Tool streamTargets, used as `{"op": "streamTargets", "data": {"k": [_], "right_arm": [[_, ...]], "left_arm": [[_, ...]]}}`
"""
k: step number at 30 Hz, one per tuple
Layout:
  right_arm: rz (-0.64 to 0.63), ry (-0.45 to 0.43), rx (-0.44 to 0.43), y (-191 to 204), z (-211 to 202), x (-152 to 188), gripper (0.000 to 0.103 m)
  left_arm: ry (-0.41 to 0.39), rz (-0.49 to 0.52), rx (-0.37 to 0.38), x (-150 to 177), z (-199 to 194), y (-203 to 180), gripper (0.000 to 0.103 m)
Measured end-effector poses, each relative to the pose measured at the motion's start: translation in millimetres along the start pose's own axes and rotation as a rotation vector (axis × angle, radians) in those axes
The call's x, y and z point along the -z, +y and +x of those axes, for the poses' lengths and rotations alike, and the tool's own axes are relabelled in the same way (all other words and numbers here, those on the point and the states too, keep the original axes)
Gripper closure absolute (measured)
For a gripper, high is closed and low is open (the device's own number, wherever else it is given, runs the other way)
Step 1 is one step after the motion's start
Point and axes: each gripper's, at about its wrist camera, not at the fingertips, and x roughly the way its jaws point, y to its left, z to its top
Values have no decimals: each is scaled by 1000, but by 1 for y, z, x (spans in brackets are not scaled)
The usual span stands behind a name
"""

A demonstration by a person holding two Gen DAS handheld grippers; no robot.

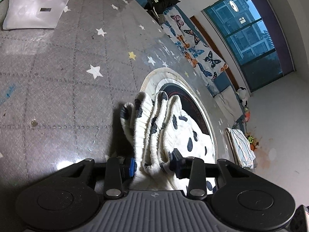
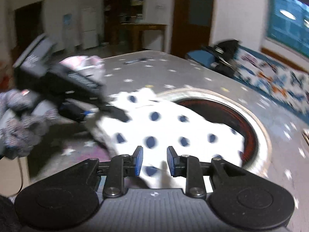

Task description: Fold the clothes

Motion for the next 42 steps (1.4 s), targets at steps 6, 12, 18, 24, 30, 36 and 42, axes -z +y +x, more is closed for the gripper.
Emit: {"op": "streamTargets", "data": {"k": [6, 12, 18, 24, 30, 36, 42], "right_arm": [[159, 11, 81, -50, 5, 5, 77], [226, 36, 88, -73, 25, 9, 77], [263, 66, 150, -90, 32, 17, 77], [327, 56, 157, -108, 33, 18, 69], [366, 51, 128, -112, 41, 21, 70], [392, 49, 101, -110, 41, 21, 84], [423, 8, 122, -110, 29, 19, 98]], "left_arm": [[-1, 11, -5, -1, 1, 2, 64], [1, 15, -10, -3, -1, 3, 64], [4, 18, -9, -7, -2, 5, 64], [5, 33, -14, -9, -2, 4, 64], [9, 48, -19, -11, -2, 4, 64], [7, 112, -45, -10, -1, -4, 64], [3, 165, -69, -9, -1, -16, 65]]}}
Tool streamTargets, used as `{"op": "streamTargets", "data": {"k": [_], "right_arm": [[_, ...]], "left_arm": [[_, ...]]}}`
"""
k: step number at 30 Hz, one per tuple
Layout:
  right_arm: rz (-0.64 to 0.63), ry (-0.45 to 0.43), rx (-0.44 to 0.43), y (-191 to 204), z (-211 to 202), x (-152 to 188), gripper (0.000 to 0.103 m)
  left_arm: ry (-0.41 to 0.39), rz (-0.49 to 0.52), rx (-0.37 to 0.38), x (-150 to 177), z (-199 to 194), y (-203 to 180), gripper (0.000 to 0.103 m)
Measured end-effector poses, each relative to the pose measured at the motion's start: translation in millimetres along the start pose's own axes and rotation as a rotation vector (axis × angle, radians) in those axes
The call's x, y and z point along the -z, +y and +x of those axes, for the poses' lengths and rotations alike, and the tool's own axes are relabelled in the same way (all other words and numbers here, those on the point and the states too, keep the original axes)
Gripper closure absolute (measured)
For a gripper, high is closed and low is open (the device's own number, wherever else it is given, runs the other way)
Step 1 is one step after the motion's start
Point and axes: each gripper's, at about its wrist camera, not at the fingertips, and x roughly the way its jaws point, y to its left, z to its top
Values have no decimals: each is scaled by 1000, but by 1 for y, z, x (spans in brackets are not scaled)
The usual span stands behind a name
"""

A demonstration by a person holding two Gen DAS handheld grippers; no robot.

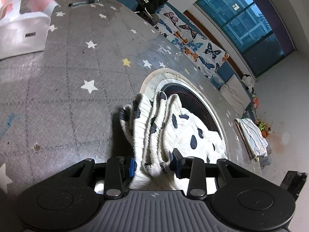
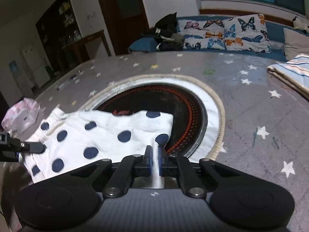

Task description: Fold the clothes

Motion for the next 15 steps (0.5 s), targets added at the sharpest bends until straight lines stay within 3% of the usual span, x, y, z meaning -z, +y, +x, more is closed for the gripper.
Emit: {"op": "streamTargets", "data": {"k": [7, 15], "right_arm": [[20, -69, 30, -9, -27, -2, 99], [34, -120, 140, -47, -64, -6, 99]], "left_arm": [[0, 82, 18, -3, 4, -32, 66], [44, 171, 66, 4, 32, -85, 67]]}}
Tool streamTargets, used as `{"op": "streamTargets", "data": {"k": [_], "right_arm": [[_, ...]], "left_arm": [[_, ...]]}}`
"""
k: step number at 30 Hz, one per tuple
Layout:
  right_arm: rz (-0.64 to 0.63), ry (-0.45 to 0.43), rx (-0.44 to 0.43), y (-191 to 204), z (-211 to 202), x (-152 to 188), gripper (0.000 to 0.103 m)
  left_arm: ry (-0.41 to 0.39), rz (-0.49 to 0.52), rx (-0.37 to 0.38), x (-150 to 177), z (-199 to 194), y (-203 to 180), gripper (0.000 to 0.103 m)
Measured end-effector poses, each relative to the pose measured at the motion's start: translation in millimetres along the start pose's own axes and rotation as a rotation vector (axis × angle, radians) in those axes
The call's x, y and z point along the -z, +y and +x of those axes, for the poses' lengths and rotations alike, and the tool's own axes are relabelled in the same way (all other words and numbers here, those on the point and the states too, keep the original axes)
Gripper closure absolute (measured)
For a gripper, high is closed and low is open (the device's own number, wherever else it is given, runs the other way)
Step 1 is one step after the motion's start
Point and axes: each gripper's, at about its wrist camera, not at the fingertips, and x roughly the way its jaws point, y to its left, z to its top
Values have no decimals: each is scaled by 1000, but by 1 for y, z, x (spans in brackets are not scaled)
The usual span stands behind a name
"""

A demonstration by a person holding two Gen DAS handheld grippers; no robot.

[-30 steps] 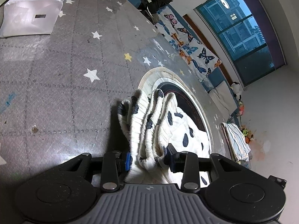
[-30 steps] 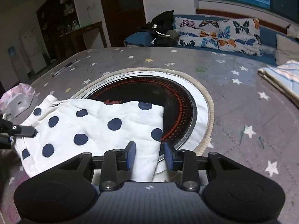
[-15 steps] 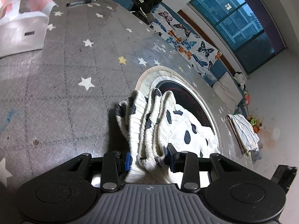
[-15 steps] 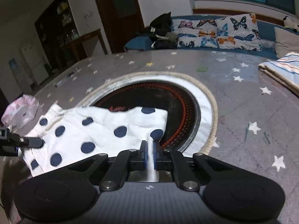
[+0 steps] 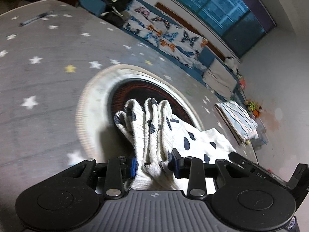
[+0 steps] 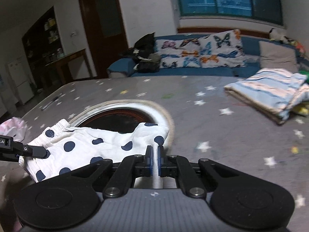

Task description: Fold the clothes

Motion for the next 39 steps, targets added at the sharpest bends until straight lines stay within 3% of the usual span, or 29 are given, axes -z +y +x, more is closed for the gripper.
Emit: {"op": "streamTargets", "data": {"k": [14, 23, 39], "right_arm": [[48, -36, 191, -89, -33, -5, 99], [83, -29, 264, -128, -38, 0, 99], [87, 24, 322, -150, -27, 14, 97]], "left_arm": [[83, 143, 63, 1, 70, -94, 67], [112, 194, 74, 5, 103, -130, 67], [148, 206, 18, 15, 131, -135, 64]]}}
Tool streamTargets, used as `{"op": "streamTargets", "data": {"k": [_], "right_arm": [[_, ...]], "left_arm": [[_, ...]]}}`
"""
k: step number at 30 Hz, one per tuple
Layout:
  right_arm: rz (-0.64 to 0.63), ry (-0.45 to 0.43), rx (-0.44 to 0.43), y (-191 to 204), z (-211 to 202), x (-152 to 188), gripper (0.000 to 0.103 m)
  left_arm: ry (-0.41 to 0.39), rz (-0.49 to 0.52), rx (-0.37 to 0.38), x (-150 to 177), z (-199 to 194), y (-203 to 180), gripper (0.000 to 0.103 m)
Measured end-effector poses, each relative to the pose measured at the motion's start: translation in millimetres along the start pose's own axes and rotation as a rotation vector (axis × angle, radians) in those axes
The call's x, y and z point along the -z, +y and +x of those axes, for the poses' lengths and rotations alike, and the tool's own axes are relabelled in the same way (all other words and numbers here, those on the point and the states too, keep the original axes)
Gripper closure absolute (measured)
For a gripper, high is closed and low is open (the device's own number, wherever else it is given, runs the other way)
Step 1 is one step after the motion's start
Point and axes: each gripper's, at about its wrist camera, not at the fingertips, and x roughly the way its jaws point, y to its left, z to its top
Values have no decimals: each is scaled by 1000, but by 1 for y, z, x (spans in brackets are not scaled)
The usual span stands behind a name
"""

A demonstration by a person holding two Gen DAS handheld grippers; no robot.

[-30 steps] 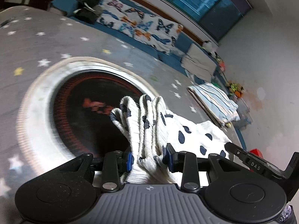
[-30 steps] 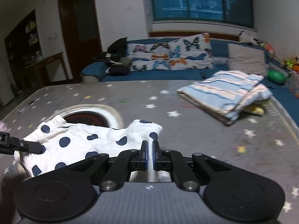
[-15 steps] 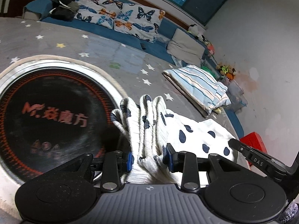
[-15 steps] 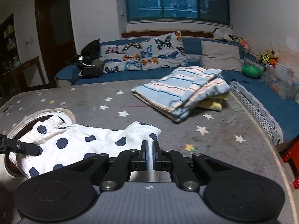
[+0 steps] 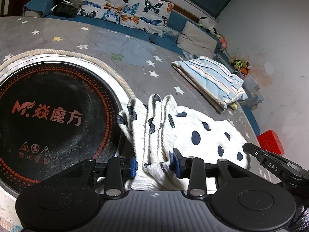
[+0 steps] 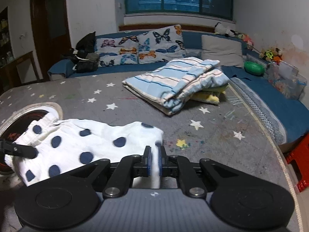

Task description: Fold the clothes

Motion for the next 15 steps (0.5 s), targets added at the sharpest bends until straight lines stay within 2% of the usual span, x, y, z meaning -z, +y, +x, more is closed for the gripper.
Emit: {"op": "streamTargets", "data": {"k": [4, 7, 9, 11, 15], "right_arm": [[17, 2, 13, -4, 0, 2, 94], [20, 2, 12, -5, -1, 3, 93], [19, 0, 2, -2, -1, 4, 91], [21, 0, -18, 0, -1, 5, 86], [15, 11, -51, 10, 1, 9, 84]], "left_arm": [[2, 4, -10, 2, 1, 1, 61], [1, 11, -26, 3, 0, 2, 55], [0, 17, -34, 5, -1, 2, 52], [-6, 30, -47, 6, -3, 1, 45], [-24, 38, -63, 5, -8, 2, 37]]}}
